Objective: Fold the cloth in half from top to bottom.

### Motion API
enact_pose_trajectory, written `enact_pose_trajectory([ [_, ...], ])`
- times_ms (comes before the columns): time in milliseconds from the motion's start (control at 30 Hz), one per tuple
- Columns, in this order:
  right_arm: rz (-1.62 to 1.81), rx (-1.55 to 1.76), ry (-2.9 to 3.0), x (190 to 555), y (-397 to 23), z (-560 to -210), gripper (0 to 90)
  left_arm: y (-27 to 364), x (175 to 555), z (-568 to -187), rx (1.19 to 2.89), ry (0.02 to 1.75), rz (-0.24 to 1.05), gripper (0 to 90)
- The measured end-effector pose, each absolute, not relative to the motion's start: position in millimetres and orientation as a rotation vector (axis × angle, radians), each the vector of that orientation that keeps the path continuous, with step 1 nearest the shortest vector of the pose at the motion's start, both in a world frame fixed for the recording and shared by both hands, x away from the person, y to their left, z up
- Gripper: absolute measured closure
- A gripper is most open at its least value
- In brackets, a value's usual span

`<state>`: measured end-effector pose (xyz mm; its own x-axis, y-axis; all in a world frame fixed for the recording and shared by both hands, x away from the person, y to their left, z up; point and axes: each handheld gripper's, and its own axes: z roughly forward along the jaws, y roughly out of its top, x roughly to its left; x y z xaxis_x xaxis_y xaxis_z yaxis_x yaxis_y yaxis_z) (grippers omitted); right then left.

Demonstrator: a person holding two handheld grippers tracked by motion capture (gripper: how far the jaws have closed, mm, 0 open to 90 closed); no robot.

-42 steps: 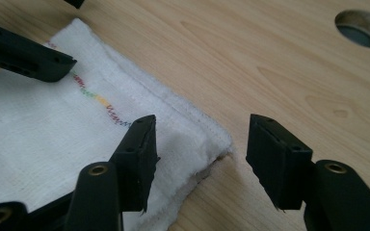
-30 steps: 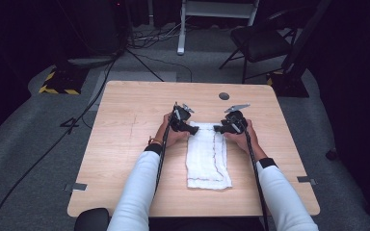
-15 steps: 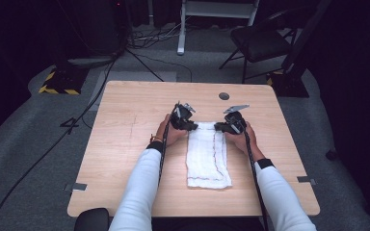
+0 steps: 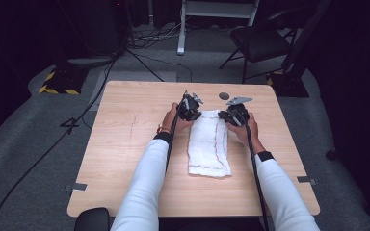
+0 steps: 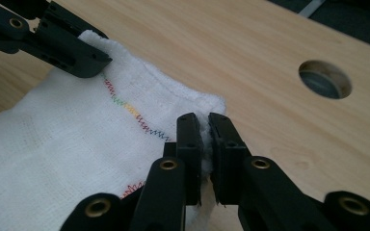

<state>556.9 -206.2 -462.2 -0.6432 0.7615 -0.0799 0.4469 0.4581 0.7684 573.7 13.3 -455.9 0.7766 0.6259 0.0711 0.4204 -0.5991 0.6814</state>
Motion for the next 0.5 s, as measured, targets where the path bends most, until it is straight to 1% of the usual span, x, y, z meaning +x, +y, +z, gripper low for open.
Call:
enact_pose_trajectory([
  [67, 1.044, 1.016, 2.273, 557.4, -206.9, -454.5, 84.0, 12.5, 574.5, -447.9, 2.299, 0.759, 0.435, 83.7],
  [300, 1.062, 0.969, 2.233, 554.1, -208.5, -431.3, 84.1, 15.6, 567.2, -422.0, 2.252, 0.725, 0.482, 83.8],
  [500, 1.076, 0.915, 2.219, 542.2, -206.7, -415.8, 84.1, 22.0, 554.1, -413.0, 2.224, 0.692, 0.495, 83.7],
])
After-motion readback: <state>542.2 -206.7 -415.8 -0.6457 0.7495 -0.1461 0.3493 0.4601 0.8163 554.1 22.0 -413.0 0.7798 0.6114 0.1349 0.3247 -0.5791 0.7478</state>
